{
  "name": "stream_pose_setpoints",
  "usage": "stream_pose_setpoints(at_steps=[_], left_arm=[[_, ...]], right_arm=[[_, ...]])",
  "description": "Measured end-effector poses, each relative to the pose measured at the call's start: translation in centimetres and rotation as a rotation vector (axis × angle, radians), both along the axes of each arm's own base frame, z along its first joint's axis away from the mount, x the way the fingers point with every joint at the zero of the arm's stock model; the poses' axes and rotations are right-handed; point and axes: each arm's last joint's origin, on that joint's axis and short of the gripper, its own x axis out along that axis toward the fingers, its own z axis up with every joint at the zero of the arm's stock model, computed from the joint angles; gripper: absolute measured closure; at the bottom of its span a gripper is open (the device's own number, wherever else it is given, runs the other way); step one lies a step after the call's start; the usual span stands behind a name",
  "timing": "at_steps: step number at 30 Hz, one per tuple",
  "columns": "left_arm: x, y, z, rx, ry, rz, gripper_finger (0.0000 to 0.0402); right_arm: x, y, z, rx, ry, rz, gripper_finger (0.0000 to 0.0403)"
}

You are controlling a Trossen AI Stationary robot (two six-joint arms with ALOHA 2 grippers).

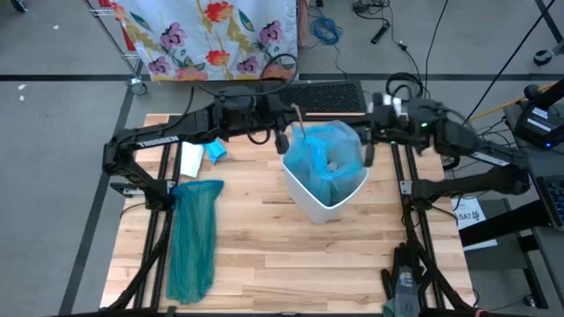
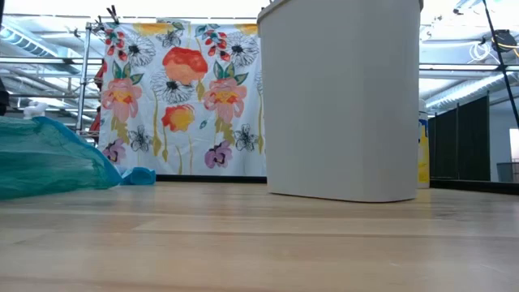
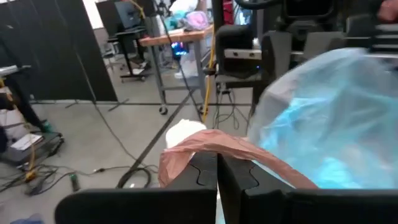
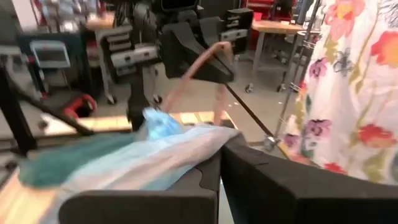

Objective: Place trash/remove bag and relplace
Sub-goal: Close the blue trash bag

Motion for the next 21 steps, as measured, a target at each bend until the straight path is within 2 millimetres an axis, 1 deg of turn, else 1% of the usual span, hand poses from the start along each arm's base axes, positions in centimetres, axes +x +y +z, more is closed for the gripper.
stream_pose_setpoints(at_steps=[2,5,8,10,13,17,21], left_arm=[[-0.3,-0.3,0.3,0.001,-0.009,-0.003,0.0402],[-0.2,-1.1,0.7,0.008,-0.045,-0.02,0.0402],[0.0,-1.7,1.2,0.017,-0.098,-0.039,0.0402],[0.3,-2.1,1.5,0.023,-0.142,-0.05,0.0402],[0.7,-2.6,1.4,0.025,-0.163,-0.061,0.0402],[1.2,-3.5,1.1,0.021,-0.153,-0.078,0.0402],[1.2,-4.2,1.1,0.02,-0.156,-0.074,0.0402]], right_arm=[[-1.4,0.2,1.0,-0.036,0.039,-0.002,0.0403],[-3.3,0.6,2.6,-0.091,0.048,0.007,0.0403],[-4.4,0.9,3.6,-0.132,0.017,0.017,0.0403],[-4.6,1.0,3.6,-0.133,0.024,0.018,0.0403],[-4.7,1.0,2.9,-0.115,0.096,0.023,0.0403],[-4.9,1.0,1.8,-0.018,0.192,0.016,0.0403],[-5.6,1.2,1.5,0.038,0.222,0.005,0.0401]])
